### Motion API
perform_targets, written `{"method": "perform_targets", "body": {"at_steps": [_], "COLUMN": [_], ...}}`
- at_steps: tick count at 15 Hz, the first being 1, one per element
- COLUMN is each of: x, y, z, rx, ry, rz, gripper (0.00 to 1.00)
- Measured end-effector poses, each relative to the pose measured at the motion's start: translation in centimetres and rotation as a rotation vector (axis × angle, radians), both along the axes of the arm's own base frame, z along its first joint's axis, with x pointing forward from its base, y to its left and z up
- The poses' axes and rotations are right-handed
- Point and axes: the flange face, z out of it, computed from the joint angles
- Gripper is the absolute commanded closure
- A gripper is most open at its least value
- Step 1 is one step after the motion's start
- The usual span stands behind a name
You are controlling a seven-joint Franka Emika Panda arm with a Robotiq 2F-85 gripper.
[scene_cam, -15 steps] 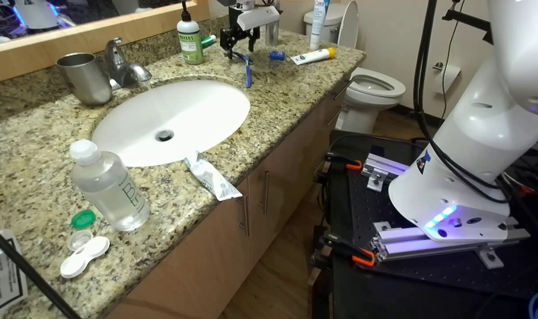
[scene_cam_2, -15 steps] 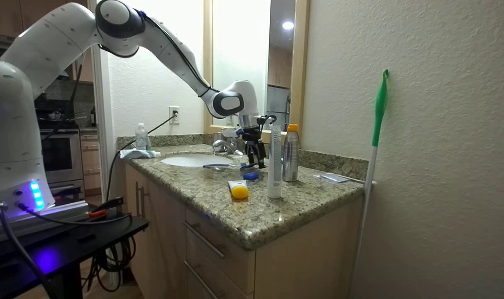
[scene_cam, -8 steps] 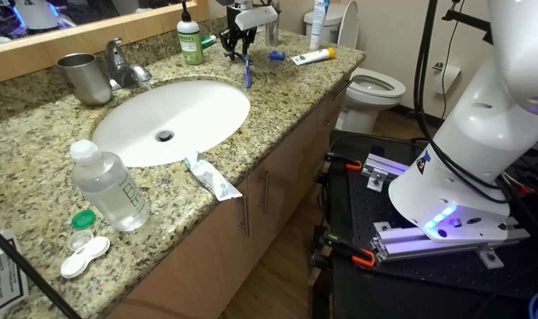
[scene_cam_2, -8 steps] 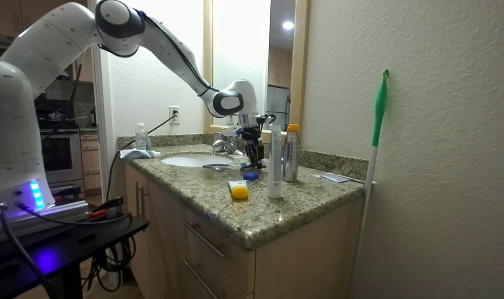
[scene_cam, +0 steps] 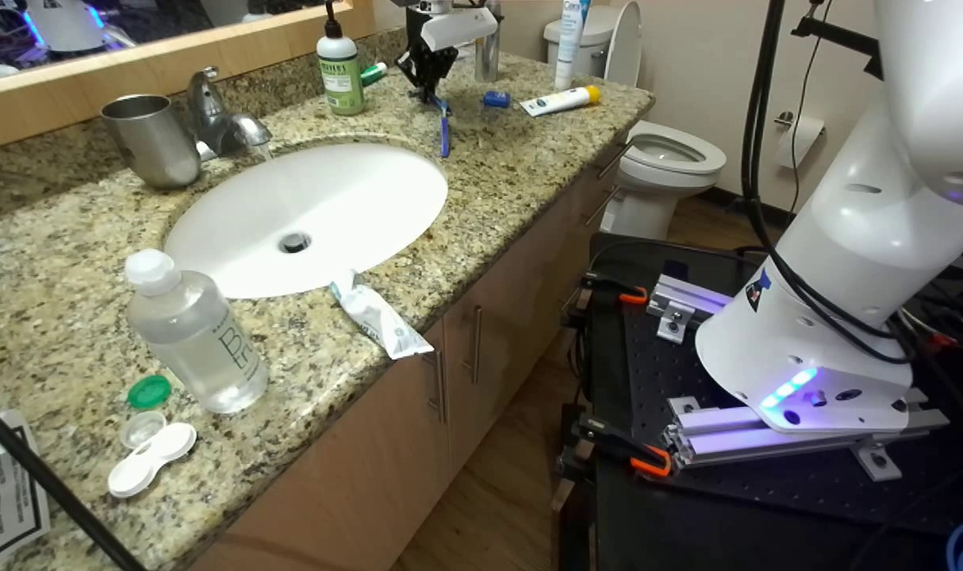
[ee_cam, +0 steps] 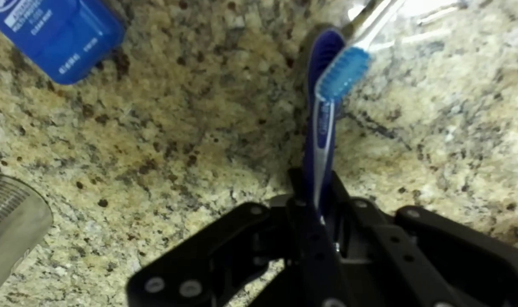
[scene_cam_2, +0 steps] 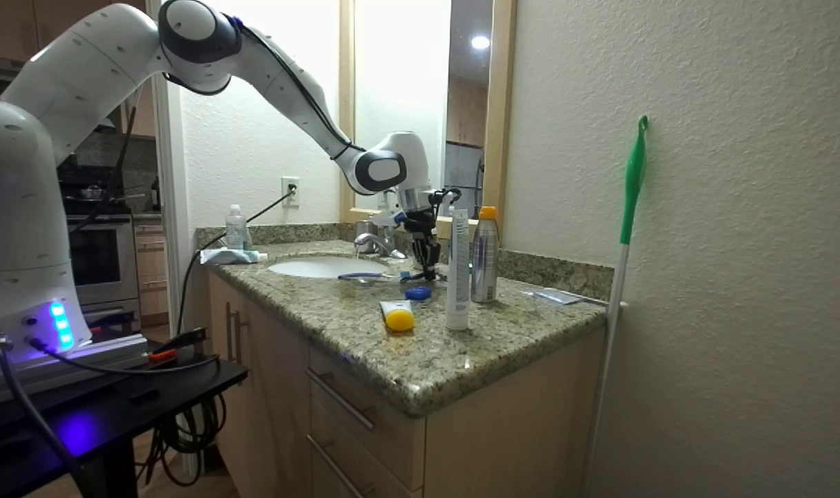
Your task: Pick up the shaving stick from the right side of the counter and place it inside the silver cup
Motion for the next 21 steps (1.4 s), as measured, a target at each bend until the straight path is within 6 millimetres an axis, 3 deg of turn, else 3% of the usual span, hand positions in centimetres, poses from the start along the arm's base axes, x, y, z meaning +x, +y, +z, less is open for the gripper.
{"method": "perform_targets", "body": {"at_steps": [3,6,8,10,13,17,21], "x": [0.1,0.1,0.2,0.5,0.6,-0.8,-1.7], "y": [-0.8,-1.5,-0.2,3.3,10.2,19.8,28.3], "z": [1.2,3.8,5.8,7.8,9.5,10.6,13.4], "rx": [-0.049,-0.120,-0.159,-0.153,-0.099,-0.032,-0.049], "ry": [-0.065,-0.176,-0.267,-0.336,-0.380,-0.410,-0.477], "rz": [-0.015,-0.029,0.016,0.105,0.273,0.499,0.700], "gripper": [0.97,0.97,0.97,0.97,0.97,0.97,0.97]}}
